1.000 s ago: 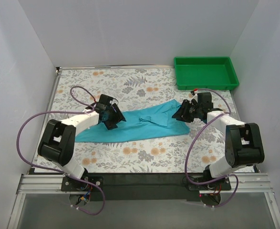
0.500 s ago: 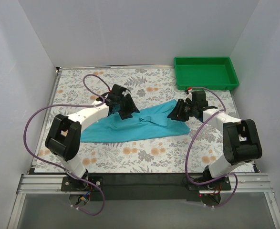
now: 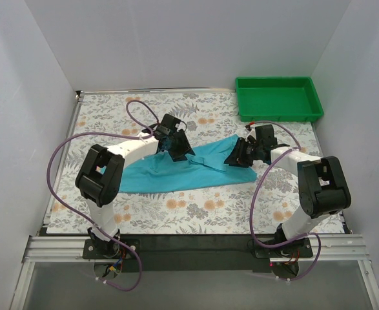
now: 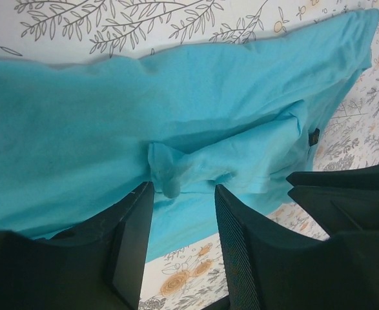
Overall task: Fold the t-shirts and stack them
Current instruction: Fold the tshirt
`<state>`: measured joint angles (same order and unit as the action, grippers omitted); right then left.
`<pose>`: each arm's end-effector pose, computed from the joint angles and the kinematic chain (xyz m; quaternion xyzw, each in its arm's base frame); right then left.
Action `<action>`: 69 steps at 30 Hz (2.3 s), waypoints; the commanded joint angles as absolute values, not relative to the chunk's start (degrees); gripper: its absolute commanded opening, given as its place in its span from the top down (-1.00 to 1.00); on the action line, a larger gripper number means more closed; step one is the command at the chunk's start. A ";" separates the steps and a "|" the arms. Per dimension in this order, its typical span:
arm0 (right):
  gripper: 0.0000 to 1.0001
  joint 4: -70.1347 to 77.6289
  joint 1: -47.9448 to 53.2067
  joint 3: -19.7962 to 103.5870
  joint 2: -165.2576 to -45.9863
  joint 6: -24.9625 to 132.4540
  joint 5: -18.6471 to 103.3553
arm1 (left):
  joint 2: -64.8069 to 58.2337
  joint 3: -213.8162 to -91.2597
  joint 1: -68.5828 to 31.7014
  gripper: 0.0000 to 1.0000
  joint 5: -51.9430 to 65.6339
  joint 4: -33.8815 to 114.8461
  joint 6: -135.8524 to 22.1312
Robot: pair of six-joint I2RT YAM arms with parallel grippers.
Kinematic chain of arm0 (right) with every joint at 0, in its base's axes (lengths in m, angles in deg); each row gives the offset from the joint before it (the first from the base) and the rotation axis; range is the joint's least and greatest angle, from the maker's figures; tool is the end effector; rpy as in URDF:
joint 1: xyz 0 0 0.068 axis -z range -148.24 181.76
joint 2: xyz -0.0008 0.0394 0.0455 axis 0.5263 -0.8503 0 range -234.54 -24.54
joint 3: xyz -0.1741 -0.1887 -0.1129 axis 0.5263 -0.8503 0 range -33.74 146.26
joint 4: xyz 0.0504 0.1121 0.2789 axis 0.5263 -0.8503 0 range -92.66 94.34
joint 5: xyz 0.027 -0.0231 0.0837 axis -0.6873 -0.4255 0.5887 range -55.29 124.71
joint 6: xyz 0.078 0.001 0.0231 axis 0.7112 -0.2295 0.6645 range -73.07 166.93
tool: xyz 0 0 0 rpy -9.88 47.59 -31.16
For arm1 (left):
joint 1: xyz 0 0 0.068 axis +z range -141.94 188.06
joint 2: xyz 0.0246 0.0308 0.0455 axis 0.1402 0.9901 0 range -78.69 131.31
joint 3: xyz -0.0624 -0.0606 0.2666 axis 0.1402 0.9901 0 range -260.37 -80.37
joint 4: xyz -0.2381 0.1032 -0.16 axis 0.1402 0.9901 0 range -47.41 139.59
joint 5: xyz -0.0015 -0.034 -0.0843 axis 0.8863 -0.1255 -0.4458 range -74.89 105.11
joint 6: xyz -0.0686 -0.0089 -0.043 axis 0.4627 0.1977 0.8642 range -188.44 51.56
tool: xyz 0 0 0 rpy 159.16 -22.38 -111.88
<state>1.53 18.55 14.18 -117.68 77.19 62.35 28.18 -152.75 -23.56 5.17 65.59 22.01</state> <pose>0.3564 0.1173 0.1194 0.0498 0.9093 0.3359 0.2404 0.3767 -0.2461 0.1373 -0.4486 0.8450 -0.2842 0.0623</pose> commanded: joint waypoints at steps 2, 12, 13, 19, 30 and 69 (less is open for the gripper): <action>0.33 3.02 18.13 15.22 -118.32 76.81 63.45 | 28.71 -155.08 -24.28 0.22 4.12 65.61 22.26; 0.33 3.02 17.78 14.69 -119.55 76.64 63.28 | 30.12 -154.64 -24.73 0.30 4.38 66.23 22.35; 0.33 3.02 17.78 14.60 -119.90 76.55 63.28 | 30.12 -154.64 -24.81 0.32 4.47 66.32 22.26; 0.35 3.11 17.43 14.69 -120.61 76.38 63.45 | 30.03 -155.07 -24.72 0.56 5.00 66.40 21.83; 0.38 2.76 17.17 14.16 -121.40 76.20 64.07 | 29.41 -155.25 -24.81 0.90 5.70 66.58 21.21; 0.97 -21.06 20.68 34.90 -121.57 71.45 66.00 | 31.17 -161.67 -24.73 0.99 10.10 75.90 9.08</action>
